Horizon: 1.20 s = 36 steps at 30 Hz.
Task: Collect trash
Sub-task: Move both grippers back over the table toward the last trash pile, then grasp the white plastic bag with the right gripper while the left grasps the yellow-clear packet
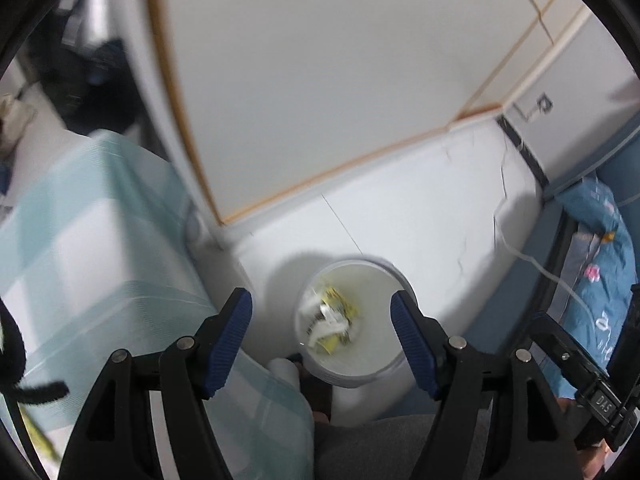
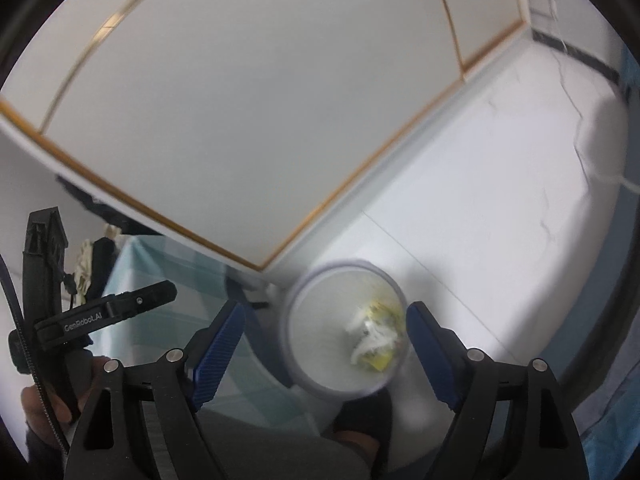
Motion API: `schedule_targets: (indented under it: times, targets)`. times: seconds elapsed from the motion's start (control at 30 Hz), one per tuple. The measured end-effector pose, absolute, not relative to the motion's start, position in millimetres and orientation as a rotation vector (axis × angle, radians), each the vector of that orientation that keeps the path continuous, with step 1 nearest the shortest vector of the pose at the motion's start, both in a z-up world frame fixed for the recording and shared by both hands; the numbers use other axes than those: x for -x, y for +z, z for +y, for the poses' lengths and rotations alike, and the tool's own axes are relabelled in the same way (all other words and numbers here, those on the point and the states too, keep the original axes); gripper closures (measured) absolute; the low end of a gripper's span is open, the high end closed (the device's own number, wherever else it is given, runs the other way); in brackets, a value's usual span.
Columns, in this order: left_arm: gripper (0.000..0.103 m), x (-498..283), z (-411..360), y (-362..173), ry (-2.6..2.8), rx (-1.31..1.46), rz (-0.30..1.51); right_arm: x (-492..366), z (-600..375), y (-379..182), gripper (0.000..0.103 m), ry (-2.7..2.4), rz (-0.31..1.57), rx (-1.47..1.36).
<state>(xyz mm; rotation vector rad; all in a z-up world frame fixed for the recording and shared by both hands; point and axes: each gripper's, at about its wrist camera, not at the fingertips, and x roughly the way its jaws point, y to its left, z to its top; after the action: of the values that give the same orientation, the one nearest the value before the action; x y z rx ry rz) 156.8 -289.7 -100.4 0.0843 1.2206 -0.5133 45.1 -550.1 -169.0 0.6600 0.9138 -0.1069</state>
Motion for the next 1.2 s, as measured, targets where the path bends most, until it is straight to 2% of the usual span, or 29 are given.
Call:
schedule_targets:
  times: [0.37,0.57,0.7,0.93,1.2]
  targets:
    - [0.034,-134.6,-182.7,-22.5,-0.390,0.029,0.994,-52.1,-460.6,-57.2,0.012,0.067,0.718,-0.475]
    - [0.033,-117.4,-114.1,-4.1,-0.310,0.093,0.914,-57.5,-389.9,-29.6,0.011,0.189,0.702,-0.385]
    - [0.024,-103.7,-67.3,2.7,-0.239,0.134,0.875,-59.0,-343.0,-23.1,0.011,0.278,0.689,-0.338]
    - [0.024,-89.9,17.7,-7.9,-0.101,0.200,0.858,-63.0,-251.1,-33.6,0.011,0.409,0.742,-0.226]
    - [0.024,-76.6,71.5,-18.3,-0.045,0.232,0.836,-71.3,-152.7,-65.3,0.012,0.537,0.843,-0.106]
